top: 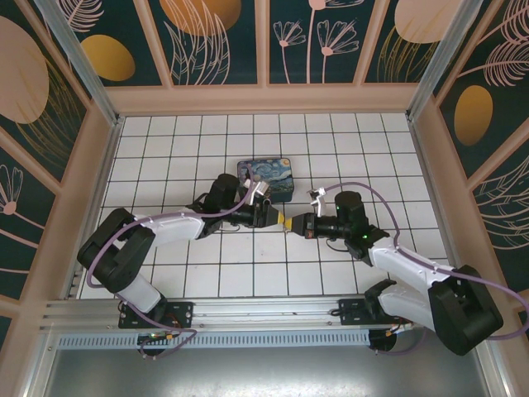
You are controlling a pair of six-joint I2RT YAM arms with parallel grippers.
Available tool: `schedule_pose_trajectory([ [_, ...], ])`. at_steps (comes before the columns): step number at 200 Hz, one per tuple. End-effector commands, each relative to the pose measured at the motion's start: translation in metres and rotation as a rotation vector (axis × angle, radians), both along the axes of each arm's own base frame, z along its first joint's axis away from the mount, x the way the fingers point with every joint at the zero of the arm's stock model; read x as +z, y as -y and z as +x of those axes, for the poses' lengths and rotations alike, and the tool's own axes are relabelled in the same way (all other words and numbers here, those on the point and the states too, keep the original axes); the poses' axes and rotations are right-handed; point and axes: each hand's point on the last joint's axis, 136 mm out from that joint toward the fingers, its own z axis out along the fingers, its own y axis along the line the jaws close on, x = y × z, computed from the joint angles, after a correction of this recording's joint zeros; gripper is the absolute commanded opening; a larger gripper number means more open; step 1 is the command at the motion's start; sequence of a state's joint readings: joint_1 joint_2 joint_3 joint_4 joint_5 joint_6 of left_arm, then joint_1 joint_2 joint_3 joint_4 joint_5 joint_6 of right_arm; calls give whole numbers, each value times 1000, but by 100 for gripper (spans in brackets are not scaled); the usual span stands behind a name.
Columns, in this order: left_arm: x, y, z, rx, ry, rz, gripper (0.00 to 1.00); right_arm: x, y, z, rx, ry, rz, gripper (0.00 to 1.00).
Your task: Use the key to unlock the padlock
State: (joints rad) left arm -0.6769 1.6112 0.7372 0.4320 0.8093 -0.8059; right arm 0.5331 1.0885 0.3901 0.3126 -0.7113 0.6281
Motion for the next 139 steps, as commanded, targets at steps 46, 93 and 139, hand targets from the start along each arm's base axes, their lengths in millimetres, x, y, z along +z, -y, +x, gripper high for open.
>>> schedule_pose_trajectory([
  [46,13,3,-8,-43,18,-74,27,5,-8,-1,35,1,37,0],
  [93,14,4,-8,-46,18,-82,24,1,-10,2,36,-8,37,0],
  [139,8,3,-9,-50,9,-71,20,1,-11,1,44,-8,40,0],
])
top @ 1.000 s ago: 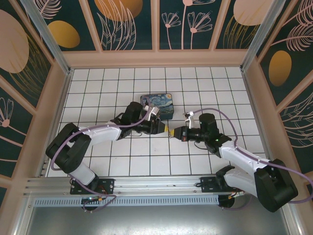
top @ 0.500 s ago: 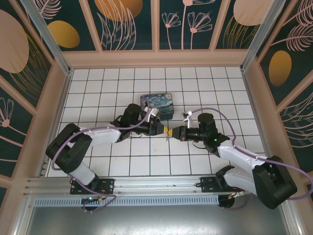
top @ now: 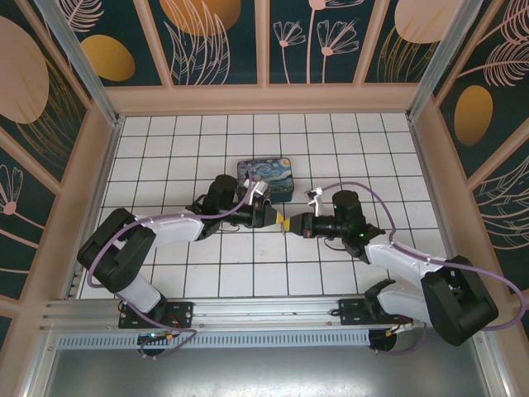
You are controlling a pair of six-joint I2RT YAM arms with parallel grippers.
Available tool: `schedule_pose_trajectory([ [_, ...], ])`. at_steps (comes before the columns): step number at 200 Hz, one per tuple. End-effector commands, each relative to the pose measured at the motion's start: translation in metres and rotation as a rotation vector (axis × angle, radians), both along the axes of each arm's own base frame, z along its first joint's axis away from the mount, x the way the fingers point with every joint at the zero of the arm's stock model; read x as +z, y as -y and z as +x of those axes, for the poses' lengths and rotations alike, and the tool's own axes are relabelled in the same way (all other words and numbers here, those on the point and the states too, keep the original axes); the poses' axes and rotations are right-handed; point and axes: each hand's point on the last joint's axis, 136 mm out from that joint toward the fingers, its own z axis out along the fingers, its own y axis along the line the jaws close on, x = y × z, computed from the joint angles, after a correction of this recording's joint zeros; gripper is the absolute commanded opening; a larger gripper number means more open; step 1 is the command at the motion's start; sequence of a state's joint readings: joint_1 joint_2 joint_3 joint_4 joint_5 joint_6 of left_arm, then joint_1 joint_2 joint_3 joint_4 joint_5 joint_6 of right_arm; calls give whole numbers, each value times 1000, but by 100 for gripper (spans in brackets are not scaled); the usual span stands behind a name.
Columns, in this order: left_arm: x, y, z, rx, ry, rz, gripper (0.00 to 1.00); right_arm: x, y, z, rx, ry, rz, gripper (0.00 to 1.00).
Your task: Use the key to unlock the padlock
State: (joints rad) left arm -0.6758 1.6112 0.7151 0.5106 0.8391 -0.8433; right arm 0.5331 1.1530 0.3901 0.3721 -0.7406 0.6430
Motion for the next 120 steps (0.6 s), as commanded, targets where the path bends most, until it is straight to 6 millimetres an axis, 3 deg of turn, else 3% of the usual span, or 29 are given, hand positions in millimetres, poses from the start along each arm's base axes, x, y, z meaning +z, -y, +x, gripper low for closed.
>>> schedule_pose_trajectory([
  [1,1,2,-7,-37,11,-25,20,6,-5,-1,23,15,27,0],
  [77,1,1,-2,1,-2,-41,0,4,-5,-1,19,10,30,0],
  [100,2,0,0,32,-12,-58,0,4,-5,0,11,11,36,0],
  [120,3,-3,3,67,-6,-60,0,6,-3,2,-10,20,40,17],
])
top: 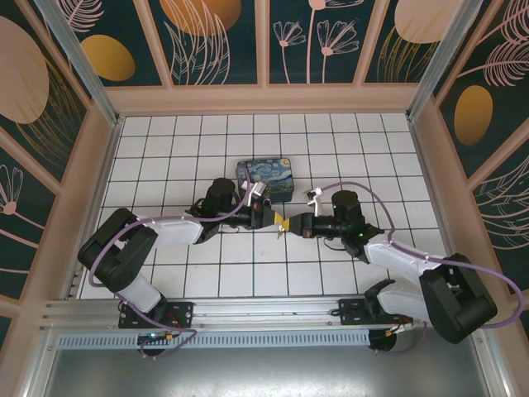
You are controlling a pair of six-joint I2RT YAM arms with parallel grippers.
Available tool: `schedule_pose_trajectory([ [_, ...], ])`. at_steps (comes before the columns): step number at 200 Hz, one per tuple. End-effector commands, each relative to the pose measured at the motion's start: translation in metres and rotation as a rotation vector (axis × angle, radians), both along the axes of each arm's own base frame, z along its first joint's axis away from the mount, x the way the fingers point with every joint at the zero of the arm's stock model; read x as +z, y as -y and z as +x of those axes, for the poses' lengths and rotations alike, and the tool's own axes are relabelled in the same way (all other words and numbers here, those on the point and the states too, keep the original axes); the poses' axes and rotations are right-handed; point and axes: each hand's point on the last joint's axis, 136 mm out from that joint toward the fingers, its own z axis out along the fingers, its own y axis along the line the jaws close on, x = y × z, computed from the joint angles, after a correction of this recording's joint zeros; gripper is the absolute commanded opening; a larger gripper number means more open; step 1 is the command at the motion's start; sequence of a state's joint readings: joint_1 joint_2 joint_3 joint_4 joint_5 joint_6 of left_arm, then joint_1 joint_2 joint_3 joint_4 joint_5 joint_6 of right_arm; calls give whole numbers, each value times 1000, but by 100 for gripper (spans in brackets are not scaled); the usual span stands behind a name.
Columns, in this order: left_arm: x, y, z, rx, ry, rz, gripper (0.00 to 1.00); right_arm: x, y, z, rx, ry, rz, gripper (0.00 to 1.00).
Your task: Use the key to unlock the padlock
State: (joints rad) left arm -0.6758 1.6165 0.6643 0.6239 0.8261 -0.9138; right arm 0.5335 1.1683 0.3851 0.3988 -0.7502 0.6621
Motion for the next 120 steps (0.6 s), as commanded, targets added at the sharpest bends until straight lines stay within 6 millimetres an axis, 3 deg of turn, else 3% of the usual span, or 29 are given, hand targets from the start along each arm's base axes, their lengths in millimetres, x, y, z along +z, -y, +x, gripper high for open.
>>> schedule_pose_trajectory([
  [1,5,-1,3,38,14,-28,0,7,-2,2,-15,34,29,17],
  [20,11,-5,11,94,26,-34,0,13,2,7,-54,53,34,29],
  [52,26,-9,20,163,39,-71,0,27,7,19,-130,93,63,40],
  [88,38,-19,31,287,16,-112,0,38,13,36,-268,61,124,44],
  [120,53,-28,38,360,44,-156,0,55,6,33,-257,75,214,44],
])
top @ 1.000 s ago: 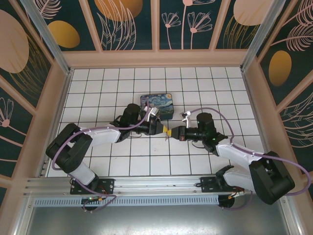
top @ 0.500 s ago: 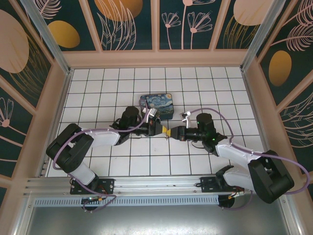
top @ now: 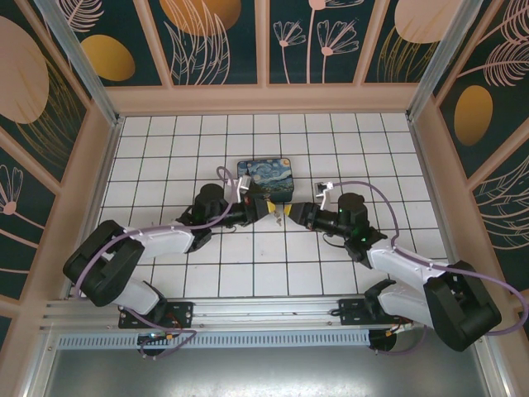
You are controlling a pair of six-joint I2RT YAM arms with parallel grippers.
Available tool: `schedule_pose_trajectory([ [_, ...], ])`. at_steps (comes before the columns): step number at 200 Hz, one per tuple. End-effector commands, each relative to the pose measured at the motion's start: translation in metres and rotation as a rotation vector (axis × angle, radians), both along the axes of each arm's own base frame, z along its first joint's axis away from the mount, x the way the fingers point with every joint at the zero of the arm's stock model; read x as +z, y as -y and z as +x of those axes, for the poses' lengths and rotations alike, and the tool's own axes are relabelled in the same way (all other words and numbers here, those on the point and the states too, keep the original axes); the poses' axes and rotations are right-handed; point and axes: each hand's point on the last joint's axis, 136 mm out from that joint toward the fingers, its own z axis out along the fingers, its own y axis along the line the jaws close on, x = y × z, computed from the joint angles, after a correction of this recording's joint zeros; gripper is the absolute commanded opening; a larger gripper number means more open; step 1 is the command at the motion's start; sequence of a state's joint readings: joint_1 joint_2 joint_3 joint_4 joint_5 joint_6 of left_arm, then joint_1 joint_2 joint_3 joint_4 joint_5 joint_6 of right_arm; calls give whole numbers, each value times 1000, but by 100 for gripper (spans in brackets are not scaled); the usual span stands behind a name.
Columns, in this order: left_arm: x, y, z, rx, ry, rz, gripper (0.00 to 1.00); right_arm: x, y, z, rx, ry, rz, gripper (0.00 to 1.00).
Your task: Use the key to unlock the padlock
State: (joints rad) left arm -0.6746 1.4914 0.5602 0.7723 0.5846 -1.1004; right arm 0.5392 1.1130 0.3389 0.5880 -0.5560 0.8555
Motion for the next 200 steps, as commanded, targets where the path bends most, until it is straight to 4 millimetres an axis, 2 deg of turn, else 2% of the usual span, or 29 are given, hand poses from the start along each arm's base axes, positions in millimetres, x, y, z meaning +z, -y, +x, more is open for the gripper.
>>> schedule_pose_trajectory([
  [1,26,-7,12,87,51,-77,0,27,-5,3,-27,54,104,44],
  [39,35,-6,13,89,29,-144,0,31,-19,1,15,63,164,43],
  [79,36,-7,11,93,29,-142,0,35,-29,0,31,73,200,41],
  [143,36,-11,12,116,26,-157,0,38,-40,-7,63,60,238,28],
  [200,40,-15,12,136,30,-187,0,41,-37,-5,36,53,287,19],
])
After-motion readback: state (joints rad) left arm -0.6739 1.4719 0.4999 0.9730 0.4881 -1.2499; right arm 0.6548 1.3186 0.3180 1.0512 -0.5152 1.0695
